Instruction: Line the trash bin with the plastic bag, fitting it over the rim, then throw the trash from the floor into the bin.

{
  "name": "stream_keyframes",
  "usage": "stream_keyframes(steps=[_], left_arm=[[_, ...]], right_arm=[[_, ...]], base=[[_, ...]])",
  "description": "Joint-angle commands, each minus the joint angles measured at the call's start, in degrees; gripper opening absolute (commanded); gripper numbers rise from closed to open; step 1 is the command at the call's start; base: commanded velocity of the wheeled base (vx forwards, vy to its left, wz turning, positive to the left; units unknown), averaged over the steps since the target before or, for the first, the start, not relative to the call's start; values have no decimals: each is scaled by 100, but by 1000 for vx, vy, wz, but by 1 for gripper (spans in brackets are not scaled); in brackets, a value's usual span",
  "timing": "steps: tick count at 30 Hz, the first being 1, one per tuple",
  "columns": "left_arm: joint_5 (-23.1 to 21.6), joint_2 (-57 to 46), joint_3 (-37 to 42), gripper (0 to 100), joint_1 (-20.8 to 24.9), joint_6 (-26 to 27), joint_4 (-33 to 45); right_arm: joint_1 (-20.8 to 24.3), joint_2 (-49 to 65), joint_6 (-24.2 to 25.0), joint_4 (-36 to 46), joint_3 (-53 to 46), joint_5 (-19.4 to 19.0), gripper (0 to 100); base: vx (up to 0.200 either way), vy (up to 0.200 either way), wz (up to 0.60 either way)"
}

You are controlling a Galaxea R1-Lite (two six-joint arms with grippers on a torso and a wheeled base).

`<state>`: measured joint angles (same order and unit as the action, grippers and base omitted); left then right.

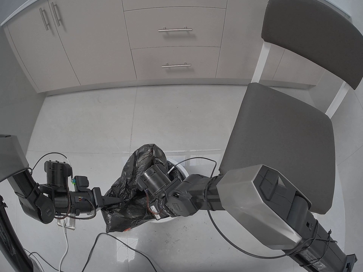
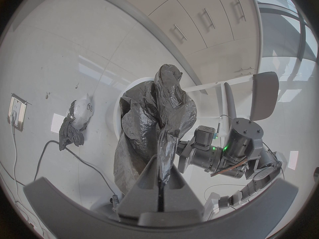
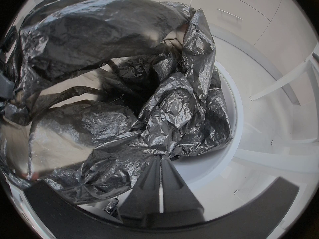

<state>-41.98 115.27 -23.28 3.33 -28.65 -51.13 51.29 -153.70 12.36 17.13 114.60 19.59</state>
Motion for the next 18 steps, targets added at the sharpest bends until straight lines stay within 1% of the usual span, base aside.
stream_keyframes(steps=[1, 5, 10, 14, 16, 18], left_arm=[[-3, 4, -9, 0, -8, 0, -3], [-3, 4, 8, 0, -25, 0, -11], [-3, -49, 17, 0, -43, -44, -73], [-47, -198, -1, 0, -34, -317, -82], [-55, -172, -45, 0, -34, -370, -99], [-55, -110, -133, 0, -43, -387, -126]], right_arm=[[-5, 86, -23, 10, -1, 1, 0], [31, 200, -50, 194, -1, 1, 0], [-84, 279, -32, 186, -1, -34, 0], [-92, 420, -50, 194, -1, -25, 0], [-57, 437, -111, 203, -1, 62, 0], [4, 499, -313, 212, -1, 98, 0]], base=[[0, 0, 0], [0, 0, 0], [0, 0, 0], [0, 0, 0], [0, 0, 0], [0, 0, 0]])
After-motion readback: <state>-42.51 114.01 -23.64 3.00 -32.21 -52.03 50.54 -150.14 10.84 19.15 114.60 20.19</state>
